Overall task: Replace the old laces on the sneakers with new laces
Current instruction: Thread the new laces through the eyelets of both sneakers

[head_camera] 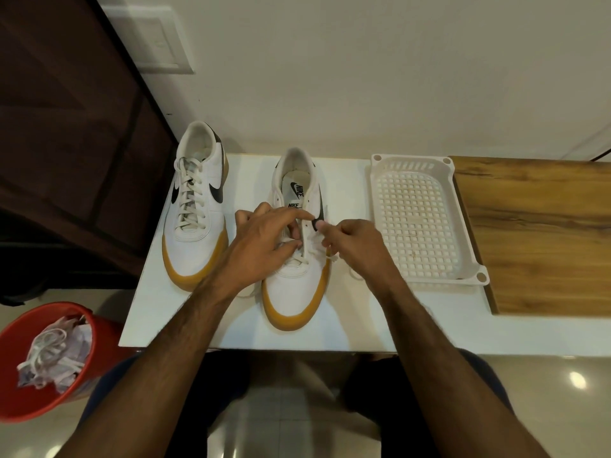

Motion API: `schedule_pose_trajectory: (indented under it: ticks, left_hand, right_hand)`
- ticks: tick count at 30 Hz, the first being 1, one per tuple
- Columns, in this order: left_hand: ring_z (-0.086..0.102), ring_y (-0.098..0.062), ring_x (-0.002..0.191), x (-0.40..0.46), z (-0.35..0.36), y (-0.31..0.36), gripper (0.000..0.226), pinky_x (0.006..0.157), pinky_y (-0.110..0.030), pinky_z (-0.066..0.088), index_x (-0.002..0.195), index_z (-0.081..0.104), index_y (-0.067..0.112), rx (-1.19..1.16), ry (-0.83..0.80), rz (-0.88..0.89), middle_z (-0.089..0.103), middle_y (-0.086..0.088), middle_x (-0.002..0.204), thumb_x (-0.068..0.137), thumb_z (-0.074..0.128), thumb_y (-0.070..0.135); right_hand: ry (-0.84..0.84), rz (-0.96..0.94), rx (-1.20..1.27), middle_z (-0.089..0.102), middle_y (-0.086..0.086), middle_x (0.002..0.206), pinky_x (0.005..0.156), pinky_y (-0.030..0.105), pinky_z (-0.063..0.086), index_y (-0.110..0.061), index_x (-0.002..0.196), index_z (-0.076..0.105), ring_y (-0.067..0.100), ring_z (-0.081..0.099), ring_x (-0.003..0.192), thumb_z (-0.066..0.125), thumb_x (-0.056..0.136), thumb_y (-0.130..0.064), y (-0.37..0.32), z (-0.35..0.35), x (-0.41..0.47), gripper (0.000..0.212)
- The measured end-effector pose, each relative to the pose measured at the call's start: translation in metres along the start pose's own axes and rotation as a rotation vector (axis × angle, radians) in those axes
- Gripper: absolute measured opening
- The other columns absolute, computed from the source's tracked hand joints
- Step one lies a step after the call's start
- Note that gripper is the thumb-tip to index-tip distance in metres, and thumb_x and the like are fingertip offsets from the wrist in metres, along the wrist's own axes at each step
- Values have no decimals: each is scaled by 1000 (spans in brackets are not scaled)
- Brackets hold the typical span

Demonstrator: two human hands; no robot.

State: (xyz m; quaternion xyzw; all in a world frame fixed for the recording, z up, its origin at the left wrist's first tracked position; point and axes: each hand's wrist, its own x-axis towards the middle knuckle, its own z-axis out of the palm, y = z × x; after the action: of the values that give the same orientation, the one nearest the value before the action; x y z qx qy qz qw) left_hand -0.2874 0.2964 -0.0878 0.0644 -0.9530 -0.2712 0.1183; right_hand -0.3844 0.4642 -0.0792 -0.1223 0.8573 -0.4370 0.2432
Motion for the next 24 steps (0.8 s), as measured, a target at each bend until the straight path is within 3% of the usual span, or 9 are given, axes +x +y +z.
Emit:
schedule_pose_trajectory:
  ticks: [3, 6, 10, 13, 16, 18, 20, 22, 24]
  left_hand:
    - [39, 4, 97, -1, 2, -1, 50, 81, -28, 20, 128, 58, 40, -6, -3, -1, 63, 21, 94, 86, 75, 18]
    - [41, 1, 100, -1, 3, -2, 45, 77, -31, 17, 126, 59, 41, 38, -3, 16, 61, 26, 100, 88, 70, 19]
    - [43, -3, 102, 0, 3, -1, 36, 76, -31, 15, 121, 64, 38, 99, -6, 46, 62, 23, 111, 91, 61, 18]
    - [46, -7, 101, 0, 1, -2, 32, 77, -32, 17, 120, 66, 34, 107, -7, 40, 64, 18, 111, 94, 58, 16]
    - [45, -6, 97, 0, 1, -2, 32, 76, -33, 17, 117, 67, 34, 98, -7, 45, 57, 24, 102, 92, 54, 21]
    - [40, -2, 96, 0, 1, -2, 32, 75, -33, 16, 117, 67, 35, 101, -11, 45, 54, 26, 99, 90, 53, 23]
    - [40, -1, 96, 0, 2, -3, 32, 75, -33, 16, 118, 66, 37, 101, -13, 39, 54, 26, 99, 91, 58, 20]
    - [41, -3, 97, 0, 2, -3, 34, 75, -33, 16, 118, 66, 36, 89, -13, 29, 53, 26, 98, 91, 62, 16]
    - [42, -4, 97, 0, 2, -2, 35, 75, -33, 16, 119, 66, 35, 81, -16, 26, 52, 27, 98, 91, 63, 14]
  right_hand:
    - [15, 12, -66, 73, -2, 73, 74, 34, 56, -13, 78, 72, 12, 70, 74, 69, 86, -59, -2, 15, 0, 47]
    - [9, 18, 7, 74, 1, 74, 72, 36, 56, -9, 79, 73, 14, 71, 74, 74, 88, -45, -3, 18, 1, 37]
    - [-48, -16, 90, 75, -5, 73, 66, 17, 50, -11, 78, 75, -2, 68, 64, 74, 91, -27, -3, 10, 1, 20]
    - [-39, -37, 204, 77, 1, 75, 74, 24, 56, -8, 77, 71, 8, 72, 74, 74, 92, -19, 1, -1, 6, 19]
    - [64, -7, 410, 73, 9, 80, 65, 18, 52, 2, 86, 67, 6, 68, 66, 69, 95, -12, 3, -21, 9, 16]
    - [183, 77, 542, 72, 7, 86, 61, 17, 49, -6, 91, 63, 5, 68, 66, 64, 98, -16, 6, -33, 9, 13]
    - [260, 157, 643, 74, 3, 90, 70, 25, 49, -13, 95, 60, 9, 71, 74, 60, 102, -22, 8, -37, 8, 12]
    - [215, 217, 646, 77, 2, 93, 76, 32, 50, -12, 104, 63, 14, 73, 79, 57, 103, -29, 8, -33, 8, 18]
    - [64, 239, 521, 78, 1, 93, 75, 32, 51, -13, 108, 66, 18, 74, 83, 60, 100, -40, 4, -25, 6, 28]
